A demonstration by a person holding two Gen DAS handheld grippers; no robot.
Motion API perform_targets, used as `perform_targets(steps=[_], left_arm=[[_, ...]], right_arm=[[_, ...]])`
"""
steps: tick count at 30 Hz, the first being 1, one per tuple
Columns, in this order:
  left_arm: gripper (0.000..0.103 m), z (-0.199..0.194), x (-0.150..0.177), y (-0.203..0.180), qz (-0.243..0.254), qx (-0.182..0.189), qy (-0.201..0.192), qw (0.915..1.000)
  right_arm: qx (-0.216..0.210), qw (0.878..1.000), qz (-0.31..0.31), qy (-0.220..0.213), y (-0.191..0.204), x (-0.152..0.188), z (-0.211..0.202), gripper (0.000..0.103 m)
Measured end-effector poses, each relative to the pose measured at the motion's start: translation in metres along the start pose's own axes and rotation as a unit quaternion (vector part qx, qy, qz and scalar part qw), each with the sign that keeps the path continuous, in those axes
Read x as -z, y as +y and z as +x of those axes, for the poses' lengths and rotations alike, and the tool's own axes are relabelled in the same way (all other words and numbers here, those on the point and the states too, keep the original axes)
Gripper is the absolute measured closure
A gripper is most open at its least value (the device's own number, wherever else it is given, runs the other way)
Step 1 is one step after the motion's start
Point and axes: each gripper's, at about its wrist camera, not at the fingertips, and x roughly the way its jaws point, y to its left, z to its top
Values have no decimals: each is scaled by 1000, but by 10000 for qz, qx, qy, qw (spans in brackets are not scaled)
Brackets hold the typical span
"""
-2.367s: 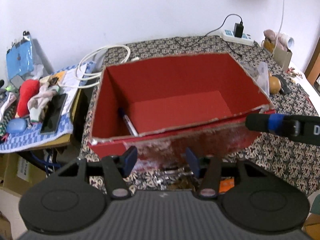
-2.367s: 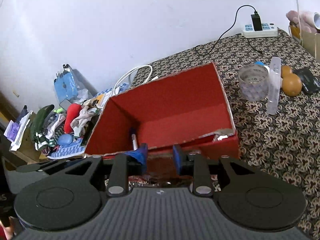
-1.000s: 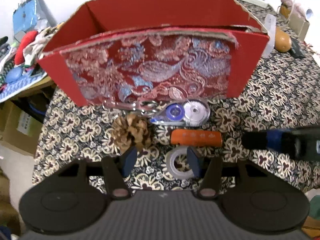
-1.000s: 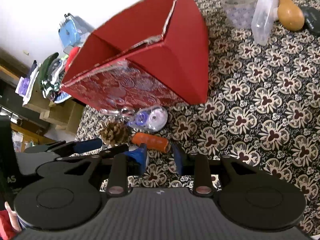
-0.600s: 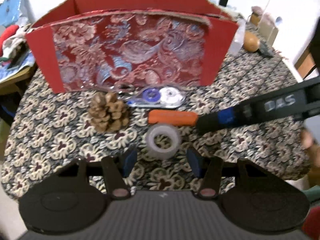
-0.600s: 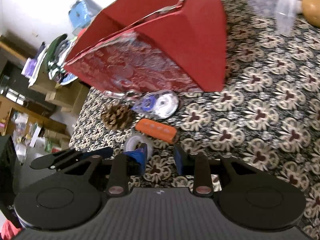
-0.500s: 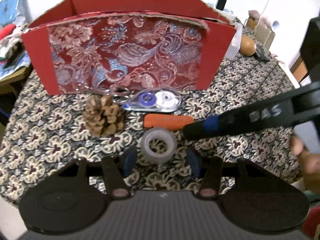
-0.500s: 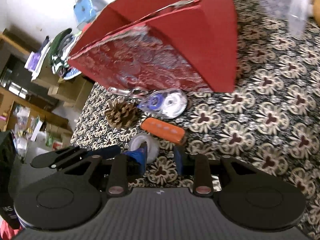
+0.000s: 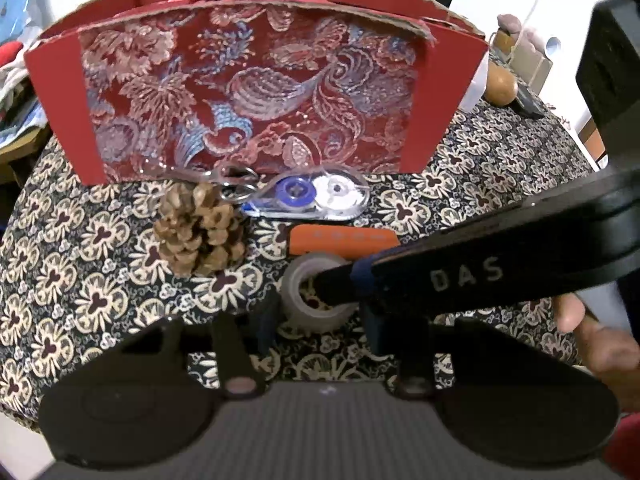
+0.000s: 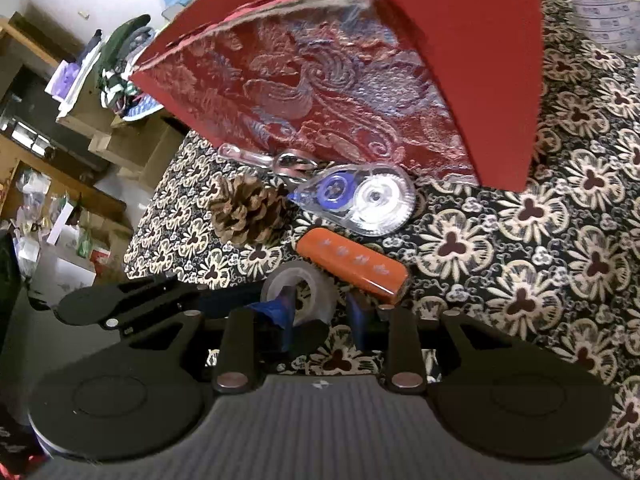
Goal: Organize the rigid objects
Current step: 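Grasp the clear tape roll with the right tool and lift it, then carry the tape roll with the right tool down into the box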
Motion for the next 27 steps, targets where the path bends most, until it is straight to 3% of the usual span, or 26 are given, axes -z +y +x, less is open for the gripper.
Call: perform_targets(steps=[7, 12, 21, 27], left_arm=[[65, -7, 0, -9, 271, -40, -79, 9996], [65, -21, -14, -21, 439, 149, -259, 9986], [65, -61, -59, -67, 987, 440, -1032, 9888], [65, -88, -99, -84, 1274, 344, -1652, 9774]], right_arm=[[60, 9998, -173, 3, 5, 2, -3, 99], [14, 9998, -9, -196, -1, 1, -26, 103], [228, 9935, -112, -1107, -4, -9, -110, 103], [369, 9811, -548, -1818, 3, -32, -158, 103]])
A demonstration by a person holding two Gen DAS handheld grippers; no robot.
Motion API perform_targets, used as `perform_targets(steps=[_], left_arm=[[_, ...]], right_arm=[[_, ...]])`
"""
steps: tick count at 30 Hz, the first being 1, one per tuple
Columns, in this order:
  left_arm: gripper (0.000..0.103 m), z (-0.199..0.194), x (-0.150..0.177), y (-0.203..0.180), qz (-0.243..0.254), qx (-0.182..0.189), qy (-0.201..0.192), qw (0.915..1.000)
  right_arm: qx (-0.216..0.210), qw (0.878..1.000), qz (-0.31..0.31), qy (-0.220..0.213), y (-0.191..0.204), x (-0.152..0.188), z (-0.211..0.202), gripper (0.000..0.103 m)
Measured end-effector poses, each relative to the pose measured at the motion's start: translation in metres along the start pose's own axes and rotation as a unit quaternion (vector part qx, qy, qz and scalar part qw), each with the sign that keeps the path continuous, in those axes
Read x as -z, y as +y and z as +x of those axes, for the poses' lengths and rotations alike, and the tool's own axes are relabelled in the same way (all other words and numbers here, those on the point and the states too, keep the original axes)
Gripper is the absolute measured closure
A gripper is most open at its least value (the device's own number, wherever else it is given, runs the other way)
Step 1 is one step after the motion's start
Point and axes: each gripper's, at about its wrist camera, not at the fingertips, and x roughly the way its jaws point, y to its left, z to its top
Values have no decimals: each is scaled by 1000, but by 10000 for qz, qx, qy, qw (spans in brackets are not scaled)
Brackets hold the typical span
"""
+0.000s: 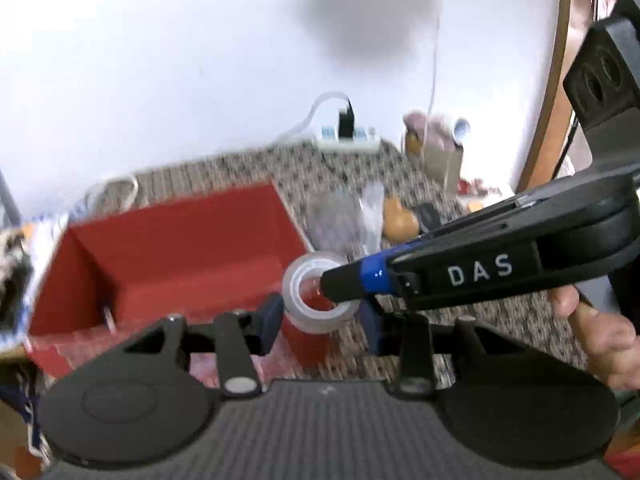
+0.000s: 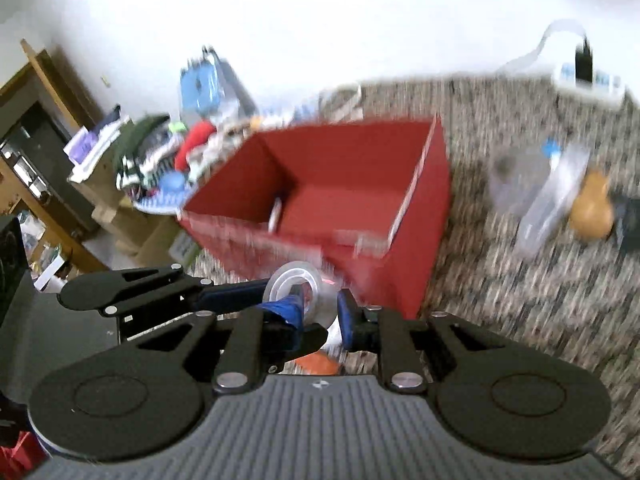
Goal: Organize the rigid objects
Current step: 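Carry the tape roll with the right tool down into the box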
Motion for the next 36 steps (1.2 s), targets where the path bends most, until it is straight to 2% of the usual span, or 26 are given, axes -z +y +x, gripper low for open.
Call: perform_targets(steps=[5, 11, 17, 23, 29, 32, 36], left_arm=[[64, 10, -36, 34, -169, -74, -163, 9997], [64, 34, -57, 86, -277, -294, 119, 9991], [64, 68, -52, 144, -516, -250, 596, 9966], [64, 107, -40, 186, -772, -229, 1212, 9894], [63, 137, -27, 213, -848, -369, 1853, 9783], [59, 144, -22, 223, -878, -386, 2049, 9741], [58, 146, -18, 233, -856, -447, 2142, 9720]], right_arm=[[8, 9991, -280, -316, 5, -41, 11, 103], [101, 9996, -224, -167, 12, -81, 63, 103], [187, 9995, -38, 267, 21, -100, 126, 103], [227, 9956, 343, 846, 18, -108, 186, 103], [157, 9858, 900, 1412, 10, -107, 232, 103], [156, 9815, 1033, 1605, 11, -105, 250, 103], [395, 9780, 1019, 1775, 8, -103, 270, 103]])
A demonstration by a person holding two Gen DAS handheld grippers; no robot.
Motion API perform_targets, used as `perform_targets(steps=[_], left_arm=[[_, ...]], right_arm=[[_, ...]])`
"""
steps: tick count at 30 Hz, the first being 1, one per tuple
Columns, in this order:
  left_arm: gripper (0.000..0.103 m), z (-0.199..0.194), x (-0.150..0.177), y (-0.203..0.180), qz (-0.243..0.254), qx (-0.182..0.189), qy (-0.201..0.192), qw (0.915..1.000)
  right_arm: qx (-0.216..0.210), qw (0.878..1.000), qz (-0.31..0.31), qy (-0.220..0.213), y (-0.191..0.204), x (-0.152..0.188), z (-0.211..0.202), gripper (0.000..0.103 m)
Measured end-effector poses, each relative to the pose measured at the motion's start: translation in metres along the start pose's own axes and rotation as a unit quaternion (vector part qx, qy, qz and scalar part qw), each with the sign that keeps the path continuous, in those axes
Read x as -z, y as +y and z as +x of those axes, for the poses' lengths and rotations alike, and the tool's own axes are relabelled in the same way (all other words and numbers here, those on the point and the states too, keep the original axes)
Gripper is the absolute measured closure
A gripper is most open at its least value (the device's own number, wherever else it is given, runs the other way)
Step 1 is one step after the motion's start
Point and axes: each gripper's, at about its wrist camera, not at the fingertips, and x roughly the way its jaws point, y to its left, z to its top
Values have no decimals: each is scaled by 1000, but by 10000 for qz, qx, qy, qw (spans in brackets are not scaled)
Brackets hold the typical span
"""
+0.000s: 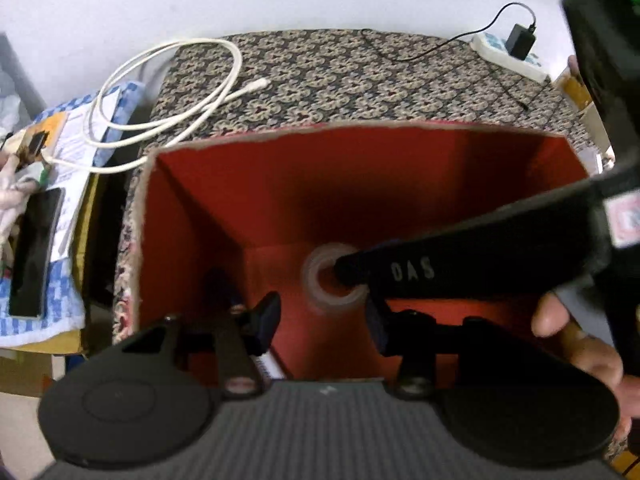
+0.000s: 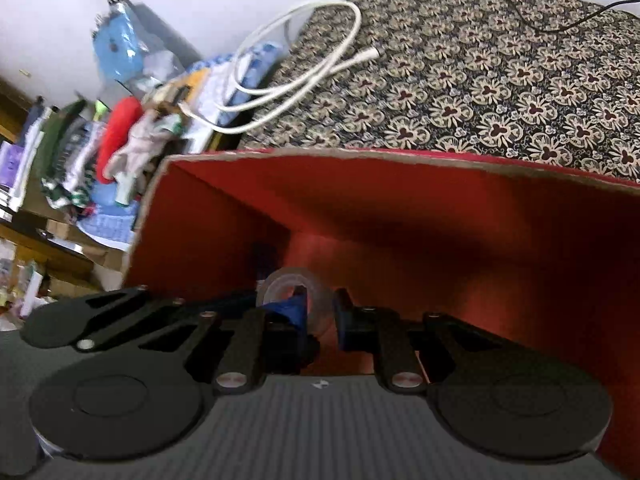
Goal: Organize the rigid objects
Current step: 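Carry the tape roll with the right tool down into the box, then open the right tool to release the tape roll, then withdraw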
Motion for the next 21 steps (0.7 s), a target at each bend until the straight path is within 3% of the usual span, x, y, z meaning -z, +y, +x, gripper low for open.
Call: perform_targets(steps=[8, 12, 18, 21], left_arm=[[52, 0, 2, -1, 195, -21, -138, 9997], [55, 2, 1, 1, 137, -35, -159, 9998], [53, 1, 2, 4, 37, 30, -299, 9995], [53, -1, 2, 4, 14, 38, -372, 9993]], right_arm=[[284, 9994, 60, 202, 0, -11, 36, 103], [151, 9995, 202, 194, -2, -13, 41, 100], [-506, 9980, 344, 162, -9, -16, 38, 99], [-631, 9968, 471, 108, -11, -15, 34, 99]])
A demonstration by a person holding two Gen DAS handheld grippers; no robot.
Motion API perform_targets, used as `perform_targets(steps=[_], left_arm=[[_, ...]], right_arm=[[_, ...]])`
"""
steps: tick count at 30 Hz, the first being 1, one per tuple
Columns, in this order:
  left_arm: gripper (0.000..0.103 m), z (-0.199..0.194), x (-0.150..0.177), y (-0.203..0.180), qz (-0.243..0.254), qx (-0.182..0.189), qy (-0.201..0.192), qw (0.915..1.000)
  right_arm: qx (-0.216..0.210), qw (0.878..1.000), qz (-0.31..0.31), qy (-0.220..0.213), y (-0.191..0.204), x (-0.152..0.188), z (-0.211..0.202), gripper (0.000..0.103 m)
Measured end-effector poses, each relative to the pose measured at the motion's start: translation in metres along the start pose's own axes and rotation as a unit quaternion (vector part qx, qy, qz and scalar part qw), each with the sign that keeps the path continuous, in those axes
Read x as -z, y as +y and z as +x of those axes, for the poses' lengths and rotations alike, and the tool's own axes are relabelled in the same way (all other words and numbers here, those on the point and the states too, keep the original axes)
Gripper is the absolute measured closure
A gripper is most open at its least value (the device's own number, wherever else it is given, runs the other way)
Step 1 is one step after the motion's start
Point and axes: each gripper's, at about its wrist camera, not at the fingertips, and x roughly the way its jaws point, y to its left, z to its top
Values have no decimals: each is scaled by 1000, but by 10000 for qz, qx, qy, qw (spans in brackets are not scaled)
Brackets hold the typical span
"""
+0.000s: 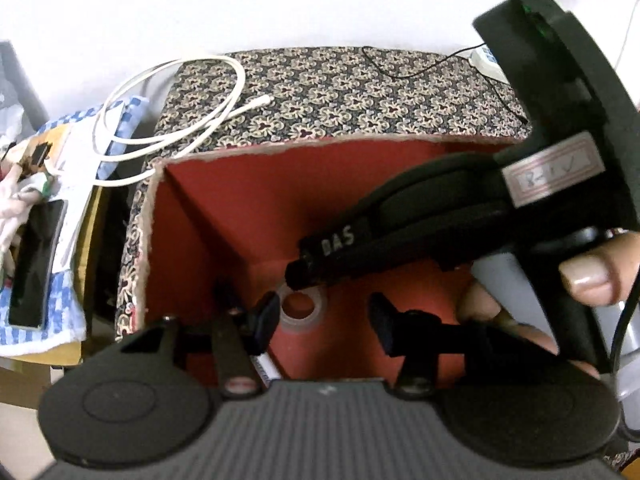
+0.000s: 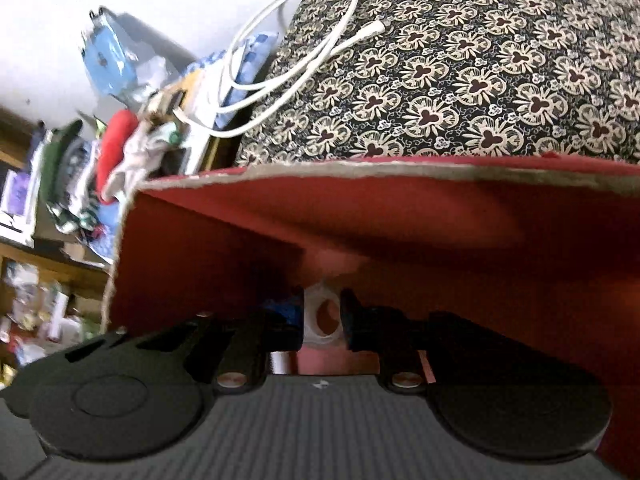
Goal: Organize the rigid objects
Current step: 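Open the right tool to release the tape roll, then withdraw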
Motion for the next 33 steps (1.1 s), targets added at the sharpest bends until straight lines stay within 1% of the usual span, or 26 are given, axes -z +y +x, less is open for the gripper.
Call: perform_targets(steps=[2, 6, 9, 11, 15, 23, 27, 30, 33], left_arm=[[53, -3, 1, -2, 14, -37, -75, 10000], [49, -11, 5, -7, 48, -177, -172, 9997], [48, -20, 7, -13, 47, -272, -271, 9992], [47, -25, 7, -18, 64, -423, -288, 9987], [46, -34, 7, -24, 95, -673, -275, 9973], [44, -55, 14, -36, 17, -1044, -336, 9940], [44, -67, 19, -46, 18, -1240, -457, 9912], [43, -77, 22, -52, -39, -1308, -515, 9901], [43, -88, 26, -60, -97, -1355, -584, 9890]], right_arm=[[105, 9999, -98, -90, 4, 1, -5, 99], [496, 9975, -392, -323, 12, 2, -14, 99], [645, 9960, -429, -438, 12, 4, -22, 98], [739, 9948, -475, -505, 12, 7, -29, 98], [1101, 9904, -514, -664, 13, 16, -42, 98], [1158, 9883, -244, -959, 8, 35, -73, 98], [1150, 9864, -209, -1156, 10, 48, -91, 98], [1169, 9842, -213, -1315, 11, 57, -105, 97], [1056, 9840, -188, -1426, 10, 66, -119, 97]])
